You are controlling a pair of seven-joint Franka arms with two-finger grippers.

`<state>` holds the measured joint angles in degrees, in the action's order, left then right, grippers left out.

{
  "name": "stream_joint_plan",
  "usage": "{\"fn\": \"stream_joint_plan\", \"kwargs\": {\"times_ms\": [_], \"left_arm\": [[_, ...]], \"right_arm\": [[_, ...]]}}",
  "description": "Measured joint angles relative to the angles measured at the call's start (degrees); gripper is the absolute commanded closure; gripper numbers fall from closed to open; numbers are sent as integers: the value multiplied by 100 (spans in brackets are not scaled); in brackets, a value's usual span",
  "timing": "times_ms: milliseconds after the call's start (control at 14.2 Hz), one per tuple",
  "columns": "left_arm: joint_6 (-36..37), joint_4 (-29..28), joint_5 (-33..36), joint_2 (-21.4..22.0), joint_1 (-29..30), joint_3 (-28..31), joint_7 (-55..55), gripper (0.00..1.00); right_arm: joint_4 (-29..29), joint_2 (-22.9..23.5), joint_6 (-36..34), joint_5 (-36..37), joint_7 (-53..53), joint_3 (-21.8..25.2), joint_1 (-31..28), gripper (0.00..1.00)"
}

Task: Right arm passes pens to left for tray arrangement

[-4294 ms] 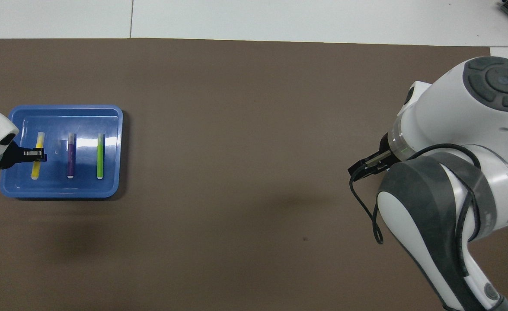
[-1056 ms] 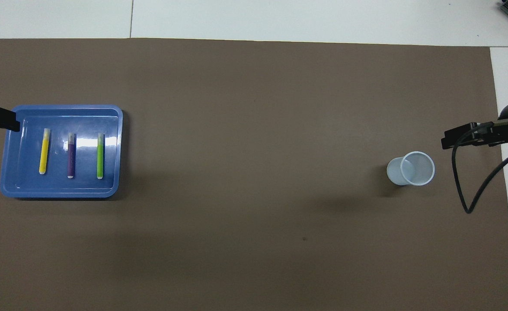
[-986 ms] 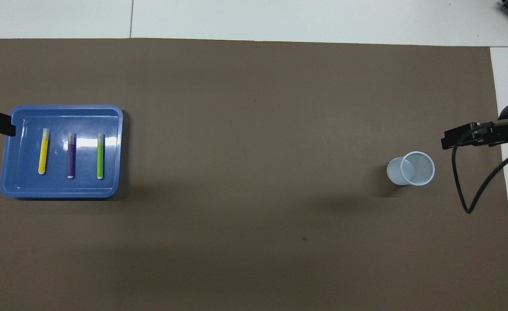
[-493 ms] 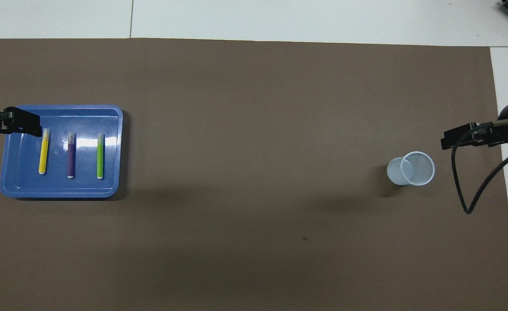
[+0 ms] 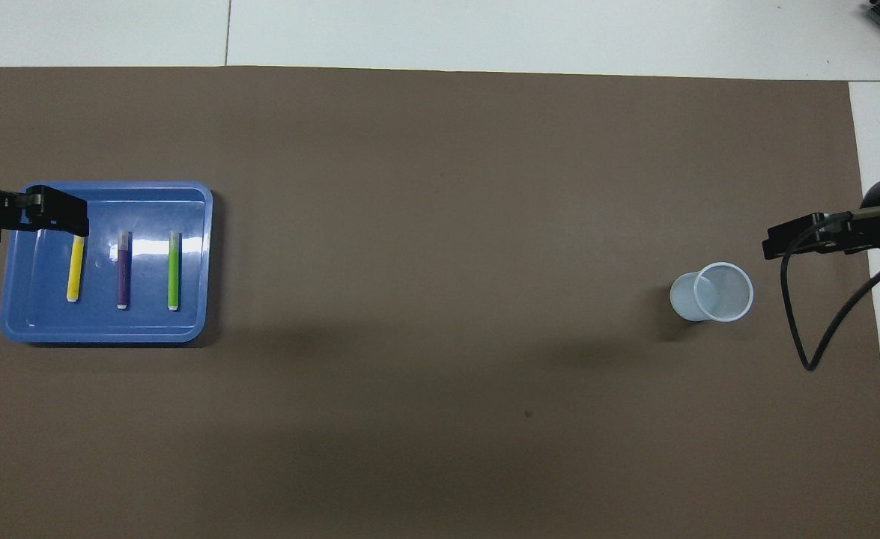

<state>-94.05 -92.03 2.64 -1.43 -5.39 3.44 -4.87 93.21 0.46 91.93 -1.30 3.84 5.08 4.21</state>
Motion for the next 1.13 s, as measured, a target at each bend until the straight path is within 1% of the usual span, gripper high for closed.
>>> {"fn": "stream_joint_plan", "kwargs": {"times_ms": [141,493,774,986,1126], "left_arm": [[10,-17,0,0,-64,105,12,0],[1,-120,-134,-74,-78,100,187,0],[41,-119,-161,-149,70,-187,230,0],[198,3,-160,-277,73,-48,228,0],[317,148,-159,-311,175,-20,230,0]], "right_arm": [[0,0,0,0,0,-1,1,0],[0,0,0,0,0,-28,14,0],[0,0,0,0,0,-29,14,0],[0,0,0,0,0,-33,14,0],[0,0,0,0,0,-35,14,0]]}}
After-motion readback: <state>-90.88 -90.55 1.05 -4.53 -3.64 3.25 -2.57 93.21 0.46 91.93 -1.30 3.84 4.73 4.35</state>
